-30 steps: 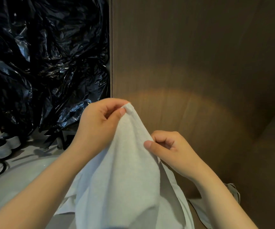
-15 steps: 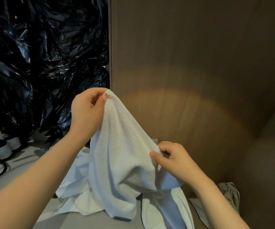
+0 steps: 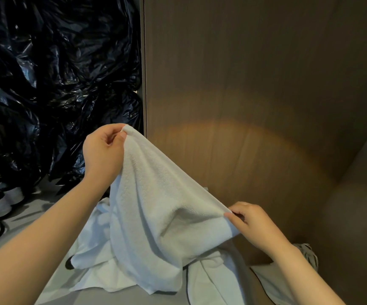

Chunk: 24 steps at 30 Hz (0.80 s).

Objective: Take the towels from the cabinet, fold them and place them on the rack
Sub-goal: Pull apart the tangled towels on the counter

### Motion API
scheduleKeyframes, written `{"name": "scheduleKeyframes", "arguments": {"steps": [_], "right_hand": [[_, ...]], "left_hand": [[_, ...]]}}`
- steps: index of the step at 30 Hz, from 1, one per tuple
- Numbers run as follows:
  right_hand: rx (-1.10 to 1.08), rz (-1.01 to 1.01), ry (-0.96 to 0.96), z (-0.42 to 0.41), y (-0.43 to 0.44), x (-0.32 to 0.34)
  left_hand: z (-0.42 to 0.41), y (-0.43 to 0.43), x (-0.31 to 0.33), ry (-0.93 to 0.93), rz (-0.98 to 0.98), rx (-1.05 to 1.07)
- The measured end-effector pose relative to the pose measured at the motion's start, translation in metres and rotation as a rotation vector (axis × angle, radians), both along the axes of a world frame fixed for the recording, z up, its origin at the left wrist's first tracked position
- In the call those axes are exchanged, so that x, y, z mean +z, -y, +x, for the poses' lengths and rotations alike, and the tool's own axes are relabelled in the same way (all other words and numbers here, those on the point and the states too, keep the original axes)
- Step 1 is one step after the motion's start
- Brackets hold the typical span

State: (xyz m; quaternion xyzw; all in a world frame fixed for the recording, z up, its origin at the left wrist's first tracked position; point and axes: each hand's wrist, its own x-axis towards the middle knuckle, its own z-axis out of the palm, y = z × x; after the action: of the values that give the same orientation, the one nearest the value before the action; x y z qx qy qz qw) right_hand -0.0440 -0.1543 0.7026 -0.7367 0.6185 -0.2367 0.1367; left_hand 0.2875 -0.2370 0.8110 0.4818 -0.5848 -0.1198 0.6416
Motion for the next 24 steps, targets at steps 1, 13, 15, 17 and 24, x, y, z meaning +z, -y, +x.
{"name": "scheduleKeyframes", "arguments": {"steps": [1,13,15,17,24], "right_hand": [[-0.007,0.029,-0.048,-0.004,0.004,0.002],[-0.048,0.113,-0.313,-0.019,0.02,0.0],[-0.103,0.047,-0.291,-0.022,0.02,0.005],[-0.17,-0.06,-0.239,-0.028,0.022,0.017],[-0.343,-0.501,0.357,-0.021,0.031,0.079]], "left_hand": [[0.001,0.002,-0.001,0.002,0.001,0.005],[0.02,0.019,-0.016,0.029,0.053,0.062],[0.021,0.021,-0.021,0.018,0.068,0.069],[0.023,0.023,-0.024,-0.006,0.088,0.083],[0.031,0.03,-0.023,-0.119,0.092,0.13]]}}
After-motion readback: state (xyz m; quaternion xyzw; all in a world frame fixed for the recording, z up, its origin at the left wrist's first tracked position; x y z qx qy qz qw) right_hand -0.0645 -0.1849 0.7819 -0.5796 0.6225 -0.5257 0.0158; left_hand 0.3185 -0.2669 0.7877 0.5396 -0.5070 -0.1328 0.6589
